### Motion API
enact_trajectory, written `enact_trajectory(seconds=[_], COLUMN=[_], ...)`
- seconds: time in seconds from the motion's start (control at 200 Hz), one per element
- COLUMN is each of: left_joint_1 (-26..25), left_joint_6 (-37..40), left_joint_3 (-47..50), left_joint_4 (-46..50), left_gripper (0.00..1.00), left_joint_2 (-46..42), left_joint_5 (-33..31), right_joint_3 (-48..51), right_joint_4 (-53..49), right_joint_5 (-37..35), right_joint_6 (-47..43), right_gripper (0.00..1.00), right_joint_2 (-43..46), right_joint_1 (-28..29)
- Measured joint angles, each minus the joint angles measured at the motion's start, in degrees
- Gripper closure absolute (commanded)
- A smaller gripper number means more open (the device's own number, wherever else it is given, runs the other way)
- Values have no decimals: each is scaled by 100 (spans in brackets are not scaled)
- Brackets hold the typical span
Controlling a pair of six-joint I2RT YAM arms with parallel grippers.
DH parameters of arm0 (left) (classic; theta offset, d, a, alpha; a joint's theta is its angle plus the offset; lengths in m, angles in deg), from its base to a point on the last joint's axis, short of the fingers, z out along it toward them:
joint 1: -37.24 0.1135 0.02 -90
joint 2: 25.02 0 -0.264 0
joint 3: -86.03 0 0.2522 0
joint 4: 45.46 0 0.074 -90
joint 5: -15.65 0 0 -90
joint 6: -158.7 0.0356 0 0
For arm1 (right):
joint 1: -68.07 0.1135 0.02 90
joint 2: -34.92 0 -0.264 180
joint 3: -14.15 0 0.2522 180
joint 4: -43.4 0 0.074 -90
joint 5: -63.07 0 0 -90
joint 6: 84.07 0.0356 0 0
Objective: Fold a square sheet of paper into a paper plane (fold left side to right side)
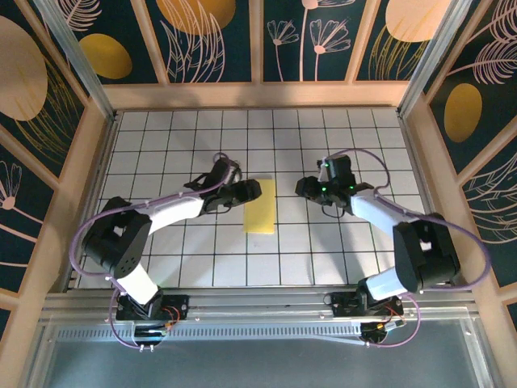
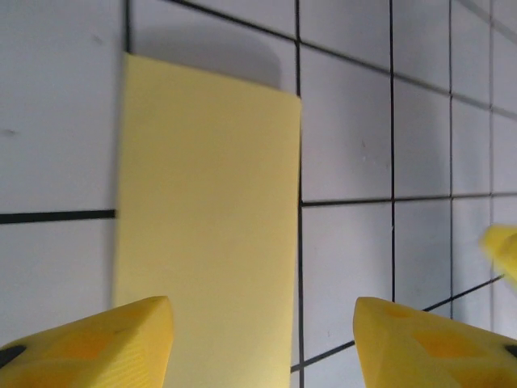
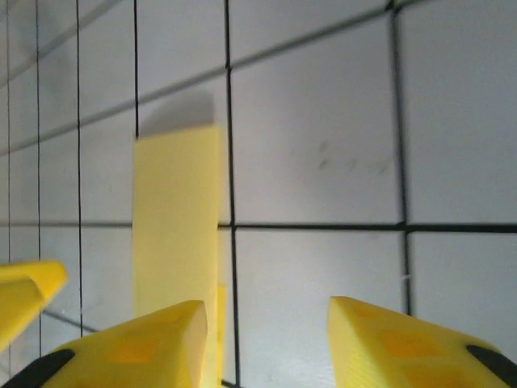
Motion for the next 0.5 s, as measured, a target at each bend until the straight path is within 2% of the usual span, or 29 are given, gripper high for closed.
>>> enact_trajectory(seconds=[0.1, 0.215, 0.5], left_joint_1=[334, 439, 433], left_joint_6=[-247, -476, -621], left_joint_3=[538, 868, 916], left_joint_4=[-619, -1045, -1419], left_gripper=[37, 37, 38], left_joint_2=[-214, -245, -164], left_joint_5=[173, 297, 442], right_joint_3=[-164, -415, -745], right_joint_4=[101, 192, 313], right_joint_5=[184, 317, 328], right_joint_6=[164, 278, 328], right_gripper=[80, 90, 100], right_joint_2=[-544, -1108, -1659], right_joint_1=[348, 651, 855])
